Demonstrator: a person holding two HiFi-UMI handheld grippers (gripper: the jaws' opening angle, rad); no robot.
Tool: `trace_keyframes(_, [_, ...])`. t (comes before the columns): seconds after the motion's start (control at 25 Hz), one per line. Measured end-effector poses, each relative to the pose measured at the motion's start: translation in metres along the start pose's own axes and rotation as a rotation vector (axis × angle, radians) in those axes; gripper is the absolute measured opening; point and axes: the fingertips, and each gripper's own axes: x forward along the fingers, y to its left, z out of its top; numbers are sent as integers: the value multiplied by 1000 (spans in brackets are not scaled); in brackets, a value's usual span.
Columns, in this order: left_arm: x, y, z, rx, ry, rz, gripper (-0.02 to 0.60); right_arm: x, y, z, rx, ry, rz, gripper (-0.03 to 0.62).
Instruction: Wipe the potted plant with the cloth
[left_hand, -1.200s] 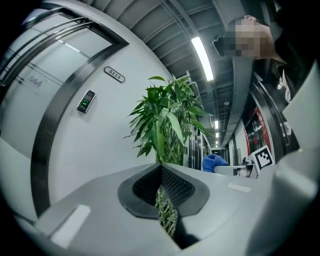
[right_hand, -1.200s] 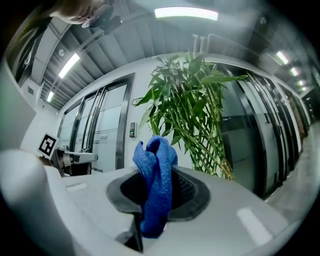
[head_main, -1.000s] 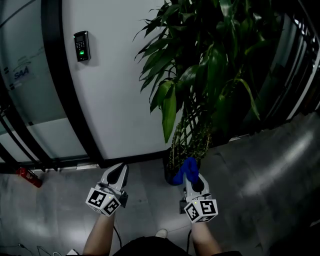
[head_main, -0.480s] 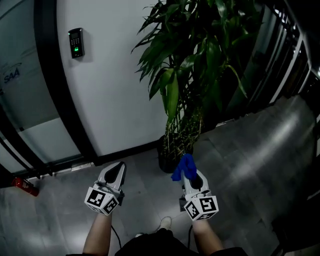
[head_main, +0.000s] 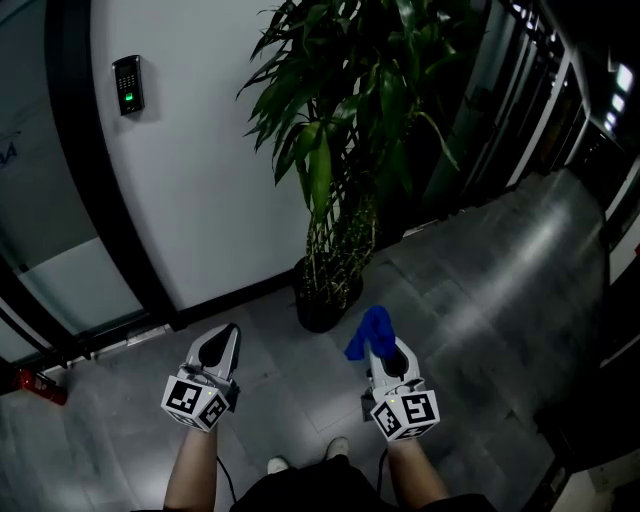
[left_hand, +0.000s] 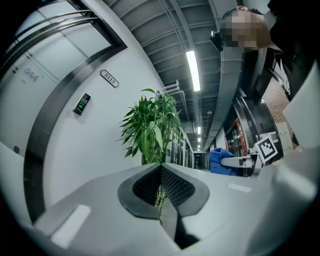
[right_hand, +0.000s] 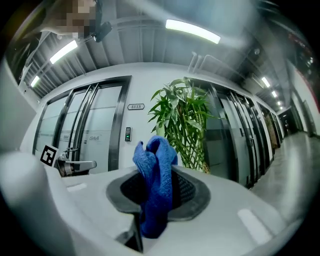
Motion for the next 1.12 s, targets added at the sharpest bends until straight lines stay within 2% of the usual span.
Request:
trace_keyframes(0.16, [-13, -19, 8, 33, 35, -8, 6, -14, -15, 5, 29, -34, -5, 91])
trace_keyframes(0.24, [-12, -22, 15, 56, 31, 16, 6, -15, -26, 13, 19, -56, 1, 91])
trace_keyframes(0.44, [-1, -39, 7, 29, 9, 71, 6, -23, -54, 18, 22, -62, 40, 91])
trace_keyframes(0.6, [12, -61, -8, 77, 46, 30, 6, -17, -63, 14, 15, -57, 94, 91])
trace_keyframes(0.8, [19, -66, -6, 53, 32, 76, 6, -12, -67, 16, 19, -61, 144, 91])
trace_keyframes(1.12, [21, -71, -11, 44, 33, 104, 6, -10, -82, 6, 23, -26, 134, 91])
